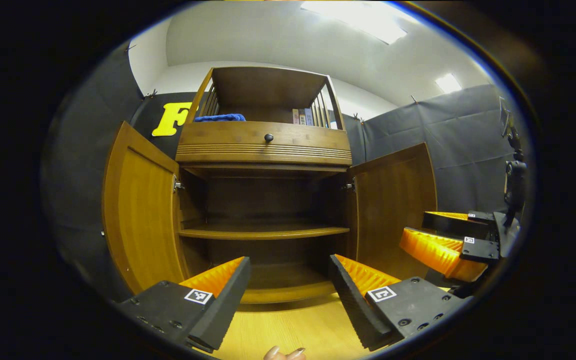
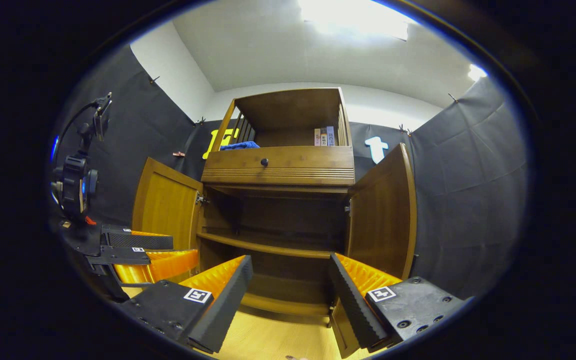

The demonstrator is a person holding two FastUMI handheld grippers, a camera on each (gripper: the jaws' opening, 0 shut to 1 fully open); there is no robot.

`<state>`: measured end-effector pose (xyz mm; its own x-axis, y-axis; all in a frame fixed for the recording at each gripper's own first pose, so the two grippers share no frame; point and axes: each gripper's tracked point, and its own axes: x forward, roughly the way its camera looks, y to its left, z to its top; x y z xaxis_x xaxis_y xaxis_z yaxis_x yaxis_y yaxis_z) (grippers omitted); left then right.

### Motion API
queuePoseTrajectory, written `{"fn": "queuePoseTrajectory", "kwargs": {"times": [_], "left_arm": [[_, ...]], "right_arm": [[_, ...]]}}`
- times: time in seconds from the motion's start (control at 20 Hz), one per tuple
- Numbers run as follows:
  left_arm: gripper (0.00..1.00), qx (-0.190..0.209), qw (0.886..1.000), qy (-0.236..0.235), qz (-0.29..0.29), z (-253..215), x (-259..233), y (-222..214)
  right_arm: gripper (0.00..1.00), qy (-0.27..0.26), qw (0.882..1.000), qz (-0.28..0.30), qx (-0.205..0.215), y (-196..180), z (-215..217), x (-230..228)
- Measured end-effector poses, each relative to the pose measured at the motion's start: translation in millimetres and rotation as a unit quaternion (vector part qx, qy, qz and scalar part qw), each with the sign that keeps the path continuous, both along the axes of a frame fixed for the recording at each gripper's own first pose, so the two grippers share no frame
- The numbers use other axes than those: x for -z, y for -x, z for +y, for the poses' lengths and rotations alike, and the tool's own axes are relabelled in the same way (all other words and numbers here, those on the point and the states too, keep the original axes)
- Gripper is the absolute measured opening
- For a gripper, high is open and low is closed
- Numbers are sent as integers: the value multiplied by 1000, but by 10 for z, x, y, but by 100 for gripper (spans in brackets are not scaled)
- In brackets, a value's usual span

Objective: Open the right door of the double-door shoe cabinet with the right hand, and open the left door with the left hand.

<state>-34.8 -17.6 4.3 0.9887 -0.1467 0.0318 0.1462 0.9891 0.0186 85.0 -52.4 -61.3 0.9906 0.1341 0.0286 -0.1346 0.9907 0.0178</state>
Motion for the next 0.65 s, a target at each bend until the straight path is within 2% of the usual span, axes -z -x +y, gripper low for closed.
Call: {"fn": "queuePoseTrajectory", "kwargs": {"times": [0.05,0.3,0.35,0.5,0.65], "left_arm": [[97,0,1000,0,1,-12,21,1],[99,-4,1000,-1,7,-44,79,-21],[97,-4,1000,-1,7,-44,85,-28],[96,-6,1000,3,7,-41,85,-34],[99,-9,1000,6,5,-18,68,-32]], "right_arm": [[97,1,1000,1,-2,0,-1,11],[95,1,1000,5,-11,-6,40,30],[99,1,1000,5,-12,-19,41,34],[99,0,1000,5,-16,-19,55,33],[97,-1,1000,6,-19,-31,63,30]]}}
